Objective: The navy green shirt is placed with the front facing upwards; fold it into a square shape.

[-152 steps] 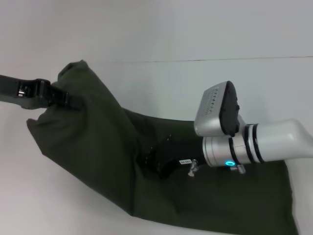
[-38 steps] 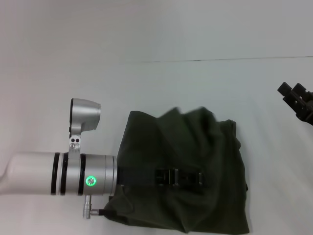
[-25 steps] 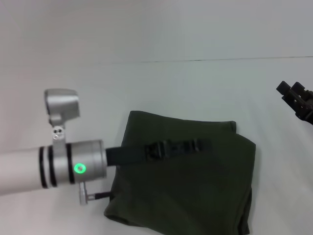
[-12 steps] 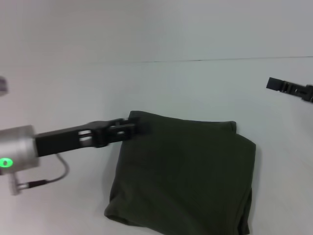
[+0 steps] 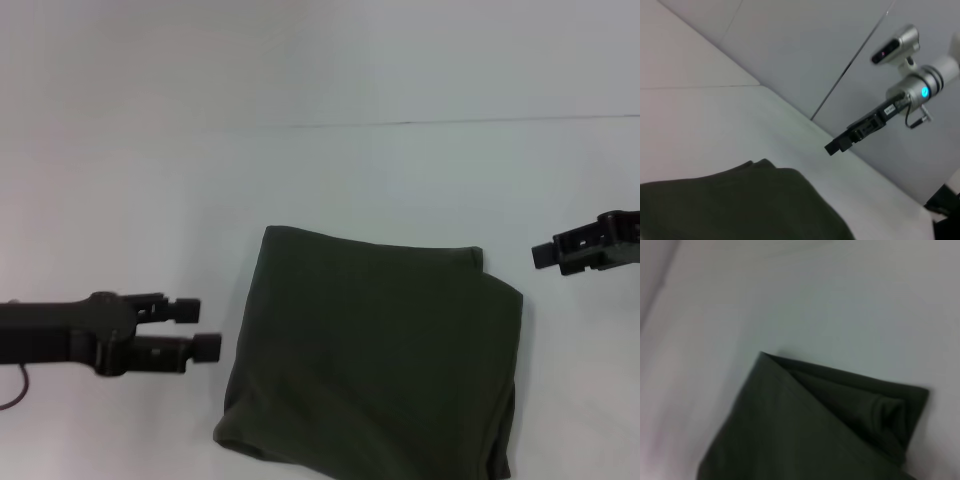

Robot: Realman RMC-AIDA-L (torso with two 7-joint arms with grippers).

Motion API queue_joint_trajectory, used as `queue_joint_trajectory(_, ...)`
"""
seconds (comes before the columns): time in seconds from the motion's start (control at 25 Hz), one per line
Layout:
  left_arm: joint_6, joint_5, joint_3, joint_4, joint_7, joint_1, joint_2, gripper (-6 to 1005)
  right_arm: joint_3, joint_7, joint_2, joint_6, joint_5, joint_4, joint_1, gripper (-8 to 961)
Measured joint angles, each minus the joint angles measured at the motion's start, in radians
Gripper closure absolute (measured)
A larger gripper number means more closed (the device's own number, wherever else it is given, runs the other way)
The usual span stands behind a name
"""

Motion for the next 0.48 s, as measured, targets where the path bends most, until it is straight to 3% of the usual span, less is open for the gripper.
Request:
queue_joint_trajectory(0.24, -0.007, 0.012, -0.013, 0.027, 0.117, 0.020, -0.011, 121, -0.010, 0.058, 0.020, 0.013, -0.169, 0.002, 0.075, 342)
queue_joint_trajectory(0.48, -0.018, 0.014, -0.009, 0.033, 0.229, 0.045, -0.025, 117, -0.070, 0.080, 0.037, 0.022, -0.191, 0.018, 0.093, 317)
